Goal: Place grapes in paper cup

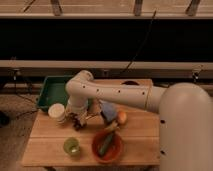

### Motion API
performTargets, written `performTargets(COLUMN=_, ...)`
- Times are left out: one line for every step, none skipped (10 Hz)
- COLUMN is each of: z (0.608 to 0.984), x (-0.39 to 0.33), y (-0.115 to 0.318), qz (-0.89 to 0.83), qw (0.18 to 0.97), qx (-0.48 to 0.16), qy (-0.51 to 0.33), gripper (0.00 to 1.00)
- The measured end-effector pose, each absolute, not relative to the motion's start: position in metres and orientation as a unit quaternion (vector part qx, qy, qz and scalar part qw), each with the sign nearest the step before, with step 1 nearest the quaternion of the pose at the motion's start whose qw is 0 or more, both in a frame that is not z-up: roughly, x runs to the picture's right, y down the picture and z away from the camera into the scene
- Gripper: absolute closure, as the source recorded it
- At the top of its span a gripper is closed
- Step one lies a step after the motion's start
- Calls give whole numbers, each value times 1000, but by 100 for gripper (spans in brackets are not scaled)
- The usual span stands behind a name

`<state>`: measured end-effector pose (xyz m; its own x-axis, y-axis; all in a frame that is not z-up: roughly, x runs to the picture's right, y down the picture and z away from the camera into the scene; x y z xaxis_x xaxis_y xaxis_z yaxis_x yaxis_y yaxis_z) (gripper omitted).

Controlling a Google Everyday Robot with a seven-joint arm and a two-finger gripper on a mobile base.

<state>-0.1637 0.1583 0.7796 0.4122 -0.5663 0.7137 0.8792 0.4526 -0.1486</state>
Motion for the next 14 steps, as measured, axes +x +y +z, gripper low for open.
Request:
performTargets(z=786, x=-165, y=154, qz=-458, qw=797, qx=-262, qy=-293, gripper=35)
performTargets(z=793, x=-166, y=151, qz=-465, qw=795, qx=-263, qy=-288, gripper=35)
performTargets(z=800, x=-167, y=147, qz=-471, qw=793, qx=-264, qy=-282, gripper=35)
performTargets(z=805, x=-164, y=143, qz=-473, qw=793, qx=-264, qy=-279, gripper=35)
performTargets(z=808, x=-155, y=143, qz=-476, qw=792, qx=-270, qy=-272, gripper=35)
performTargets(z=812, x=-148, y=144, qz=-477, qw=791, qx=-274, qy=-269, gripper=35)
performTargets(z=816, x=-143, y=148, qz=-482, qw=787, qx=-279, qy=-266, gripper=35)
performTargets(z=818, x=-142, y=150, qz=-484, qw=785, qx=-282, qy=-265, gripper=35)
performTargets(z=823, x=-142, y=155, qz=-487, qw=781, qx=-286, qy=-265, gripper=35)
performTargets(z=829, x=-144, y=161, qz=-490, qw=777, qx=-291, qy=-266, gripper=35)
performTargets(z=833, x=-147, y=163, qz=-493, qw=775, qx=-292, qy=-267, gripper=35)
performTargets(z=836, x=-151, y=164, qz=-495, qw=773, qx=-292, qy=-268, gripper=35)
performTargets(z=839, x=-155, y=164, qz=-499, qw=771, qx=-291, qy=-268, gripper=35)
performTargets(z=842, x=-157, y=164, qz=-501, qw=770, qx=-291, qy=-268, gripper=35)
